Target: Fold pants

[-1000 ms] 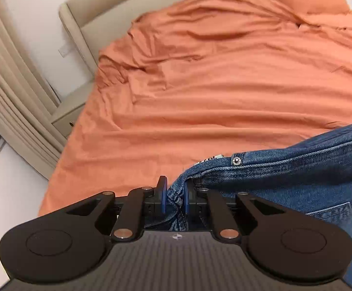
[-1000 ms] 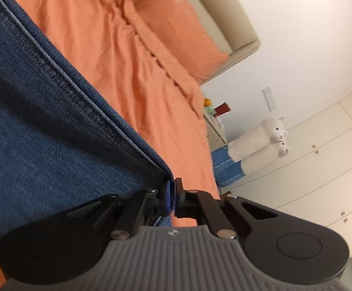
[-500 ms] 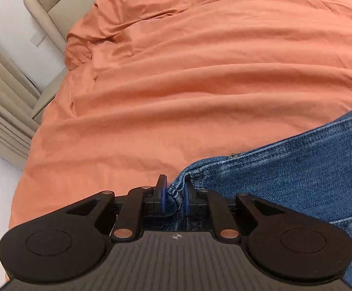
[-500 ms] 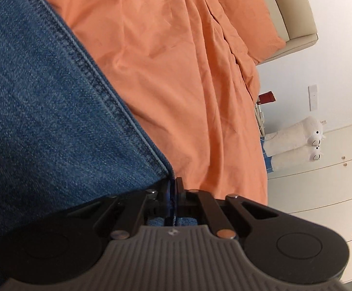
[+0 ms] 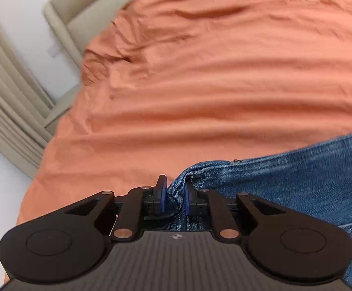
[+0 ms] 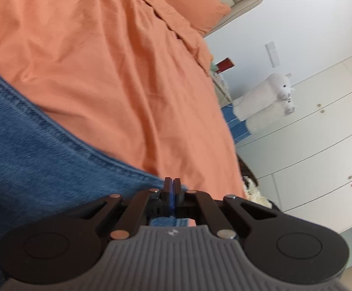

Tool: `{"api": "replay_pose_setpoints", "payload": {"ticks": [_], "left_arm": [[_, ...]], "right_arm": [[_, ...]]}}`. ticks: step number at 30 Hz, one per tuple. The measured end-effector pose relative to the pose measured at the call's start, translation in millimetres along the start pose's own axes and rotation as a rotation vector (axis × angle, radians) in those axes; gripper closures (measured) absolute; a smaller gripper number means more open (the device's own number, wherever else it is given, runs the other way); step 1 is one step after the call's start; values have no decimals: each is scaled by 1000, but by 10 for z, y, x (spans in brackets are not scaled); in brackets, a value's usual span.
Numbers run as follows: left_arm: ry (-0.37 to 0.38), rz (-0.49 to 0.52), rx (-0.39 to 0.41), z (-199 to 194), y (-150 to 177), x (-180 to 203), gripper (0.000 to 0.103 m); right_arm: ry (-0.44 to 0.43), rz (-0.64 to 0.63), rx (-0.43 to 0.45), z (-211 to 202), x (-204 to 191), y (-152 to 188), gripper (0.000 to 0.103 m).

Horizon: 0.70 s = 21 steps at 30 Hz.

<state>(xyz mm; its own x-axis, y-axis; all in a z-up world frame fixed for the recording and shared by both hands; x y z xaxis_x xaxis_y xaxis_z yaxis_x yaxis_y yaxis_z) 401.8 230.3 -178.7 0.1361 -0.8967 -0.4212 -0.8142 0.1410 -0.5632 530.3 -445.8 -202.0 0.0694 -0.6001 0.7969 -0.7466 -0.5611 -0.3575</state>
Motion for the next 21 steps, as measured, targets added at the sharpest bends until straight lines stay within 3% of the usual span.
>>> {"api": "replay_pose_setpoints", "payload": {"ticks": [2,4,5,6,8,10,14,18,21], "left_arm": [[4,24,-18,25,9,-15,72],[6,14,4,-52,-9,-88,42],[30,-10,31,-119,-30,-139,17],[59,-43,53,-197,-50,-207,14],[97,-106,74,-356,-66,-360,14],[132,-163,75,-521,-22,-505,15],[240,-334,49,-835,298,-795,18],[346,-628,17,-990,841,-1137,18],[451,-869,-26,-894,1301,-1293,18]], "right_arm": [[-17,-23,3,-50,-74,29,103],[-39,-31,7,-144,-150,62,103],[-53,-24,4,-188,-161,80,103],[-66,-12,6,-240,-171,97,103],[-89,15,6,-299,-149,103,99],[-133,64,10,-444,-151,136,87],[-280,226,15,-849,-143,197,77],[-483,392,11,-1374,-320,284,68],[-596,450,20,-1736,-547,305,66]]}}
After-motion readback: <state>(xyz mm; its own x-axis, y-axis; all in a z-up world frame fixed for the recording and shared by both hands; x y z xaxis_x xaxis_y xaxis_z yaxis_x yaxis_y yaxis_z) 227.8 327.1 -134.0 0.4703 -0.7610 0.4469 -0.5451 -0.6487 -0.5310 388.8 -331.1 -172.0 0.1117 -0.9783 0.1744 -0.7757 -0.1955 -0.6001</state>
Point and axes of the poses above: each gripper's, at about its wrist camera, not at the fingertips, and z roughly the way its jaws point, x to its right, y to its underside, the point moved 6 cm from there along z, roughly the way its jaws point, and after that the axes turned 3 degrees about y, right-handed, at the moved point
